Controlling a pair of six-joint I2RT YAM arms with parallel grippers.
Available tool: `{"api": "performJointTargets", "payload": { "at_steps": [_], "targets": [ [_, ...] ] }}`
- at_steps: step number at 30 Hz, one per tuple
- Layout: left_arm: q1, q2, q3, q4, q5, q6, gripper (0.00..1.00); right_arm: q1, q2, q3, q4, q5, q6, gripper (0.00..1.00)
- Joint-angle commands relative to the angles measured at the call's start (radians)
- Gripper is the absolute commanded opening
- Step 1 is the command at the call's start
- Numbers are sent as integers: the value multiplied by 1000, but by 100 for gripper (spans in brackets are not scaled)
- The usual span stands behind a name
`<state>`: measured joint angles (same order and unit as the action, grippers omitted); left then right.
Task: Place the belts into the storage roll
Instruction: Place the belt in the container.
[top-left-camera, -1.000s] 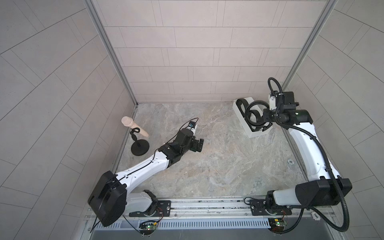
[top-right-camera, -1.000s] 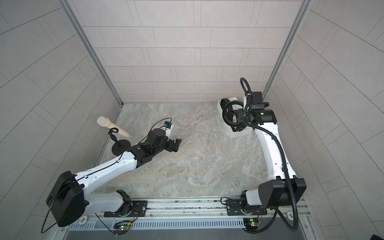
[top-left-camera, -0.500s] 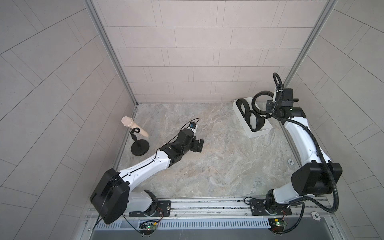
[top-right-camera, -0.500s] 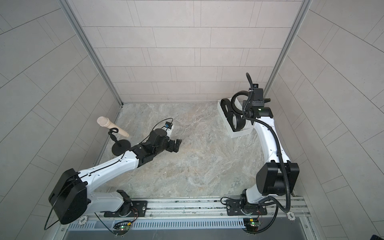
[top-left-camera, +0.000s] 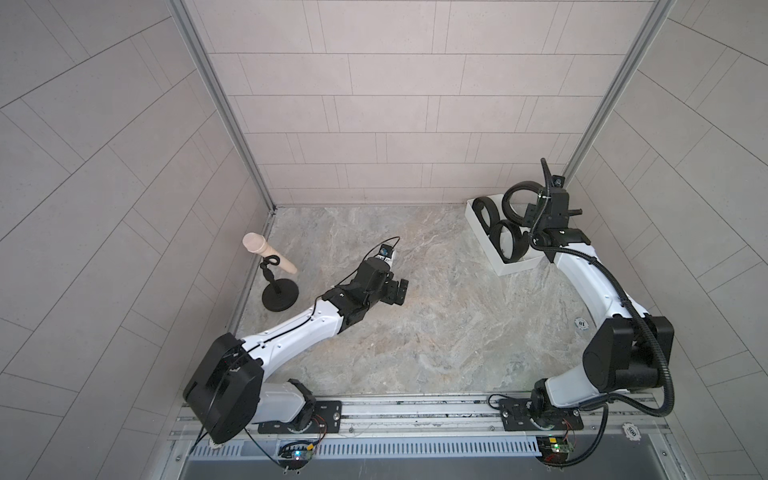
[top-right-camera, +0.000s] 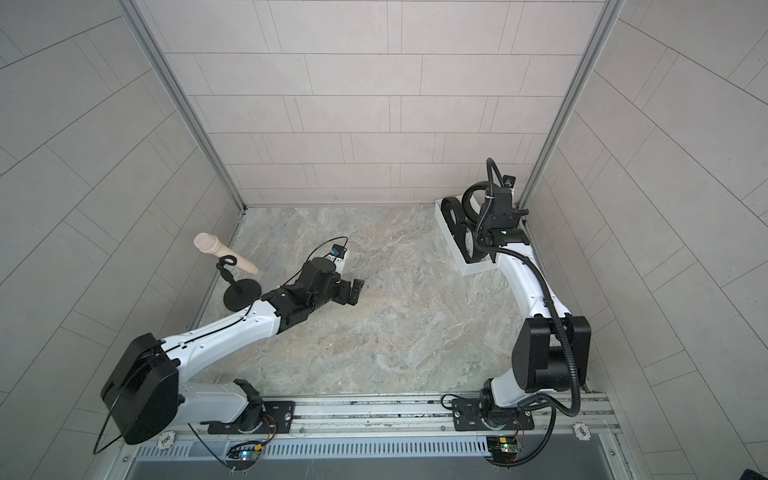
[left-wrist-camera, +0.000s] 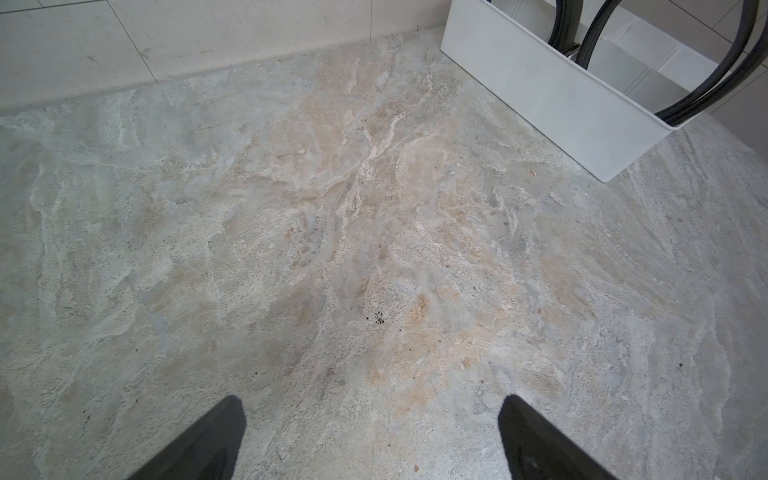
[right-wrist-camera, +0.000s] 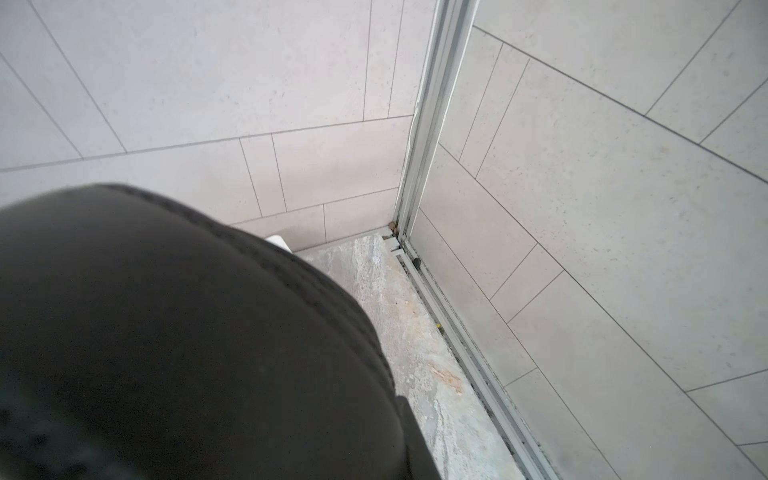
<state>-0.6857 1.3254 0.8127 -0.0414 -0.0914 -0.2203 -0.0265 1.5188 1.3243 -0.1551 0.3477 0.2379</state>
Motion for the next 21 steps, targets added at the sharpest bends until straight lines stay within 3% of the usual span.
{"api": "performJointTargets", "payload": {
  "at_steps": [1,4,9,21],
  "targets": [
    [2,-2,3,0,-17,-3,100,2,61,28,206,63,88,0],
    [1,-3,-1,2,-21,-5,100,10,133,45,304,106,93,0],
    [1,4,-4,3,-18,-10,100,10,338,294,91,199,182,0],
    [1,25,-12,0,-27,-8,100,-12,715,776,-45,177,155,0]
  ]
}}
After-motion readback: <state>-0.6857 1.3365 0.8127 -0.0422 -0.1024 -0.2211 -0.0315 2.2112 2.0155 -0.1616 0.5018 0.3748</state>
